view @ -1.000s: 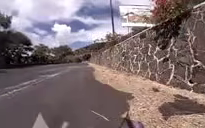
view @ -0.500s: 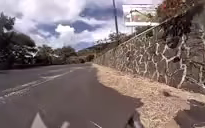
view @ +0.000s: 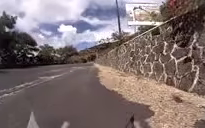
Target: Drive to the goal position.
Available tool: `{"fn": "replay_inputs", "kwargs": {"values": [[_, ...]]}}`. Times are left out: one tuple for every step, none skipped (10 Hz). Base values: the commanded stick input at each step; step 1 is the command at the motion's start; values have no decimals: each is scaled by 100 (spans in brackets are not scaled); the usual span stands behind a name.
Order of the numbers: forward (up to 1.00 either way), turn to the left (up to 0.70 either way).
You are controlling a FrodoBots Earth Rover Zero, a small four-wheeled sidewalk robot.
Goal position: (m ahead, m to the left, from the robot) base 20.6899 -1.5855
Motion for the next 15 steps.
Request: {"fn": "replay_inputs", "kwargs": {"values": [[50,25],[50,25],[50,25],[50,25],[50,25],[50,25],[50,25],[50,25],[50,25],[50,25],[50,25],[50,25],[50,25],[50,25],[50,23]]}}
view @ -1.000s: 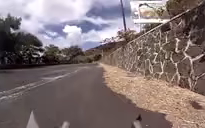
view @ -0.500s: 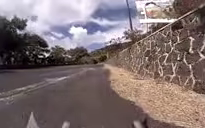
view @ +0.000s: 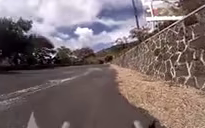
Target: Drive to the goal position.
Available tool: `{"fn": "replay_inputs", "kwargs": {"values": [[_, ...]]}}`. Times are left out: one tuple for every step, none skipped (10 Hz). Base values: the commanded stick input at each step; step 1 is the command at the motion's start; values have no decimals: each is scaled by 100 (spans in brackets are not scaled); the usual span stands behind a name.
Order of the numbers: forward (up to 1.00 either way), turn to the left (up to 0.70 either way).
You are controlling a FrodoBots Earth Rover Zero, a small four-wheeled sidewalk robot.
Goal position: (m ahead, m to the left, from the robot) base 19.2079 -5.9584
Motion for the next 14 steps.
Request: {"fn": "replay_inputs", "kwargs": {"values": [[50,14],[50,4],[50,0],[50,0],[50,0],[50,0],[50,0],[50,0],[50,0],[50,0],[50,0],[50,0],[50,0],[50,0]]}}
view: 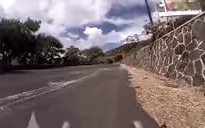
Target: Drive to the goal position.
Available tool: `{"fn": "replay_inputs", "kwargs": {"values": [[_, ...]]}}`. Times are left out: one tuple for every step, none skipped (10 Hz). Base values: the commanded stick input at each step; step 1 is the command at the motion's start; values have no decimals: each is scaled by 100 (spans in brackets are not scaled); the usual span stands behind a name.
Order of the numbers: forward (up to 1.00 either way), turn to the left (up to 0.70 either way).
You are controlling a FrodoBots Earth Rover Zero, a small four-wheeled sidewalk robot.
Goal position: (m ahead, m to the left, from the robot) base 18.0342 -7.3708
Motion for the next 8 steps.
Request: {"fn": "replay_inputs", "kwargs": {"values": [[50,0],[50,0],[50,0],[50,0],[50,0],[50,0],[50,0],[50,0]]}}
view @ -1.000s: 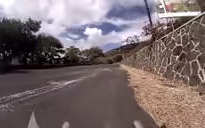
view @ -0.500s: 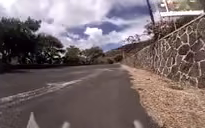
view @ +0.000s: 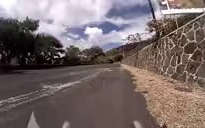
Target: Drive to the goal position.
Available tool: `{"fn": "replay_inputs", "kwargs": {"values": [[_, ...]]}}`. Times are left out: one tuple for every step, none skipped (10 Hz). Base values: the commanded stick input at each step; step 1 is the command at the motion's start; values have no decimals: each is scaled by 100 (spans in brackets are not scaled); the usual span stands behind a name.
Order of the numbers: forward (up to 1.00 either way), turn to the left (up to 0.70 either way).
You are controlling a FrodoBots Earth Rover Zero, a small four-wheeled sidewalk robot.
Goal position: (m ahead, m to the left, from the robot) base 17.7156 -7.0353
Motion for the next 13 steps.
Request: {"fn": "replay_inputs", "kwargs": {"values": [[50,0],[50,0],[50,0],[50,0],[50,0],[50,0],[50,0],[50,0],[50,0],[50,0],[50,0],[50,0],[50,0]]}}
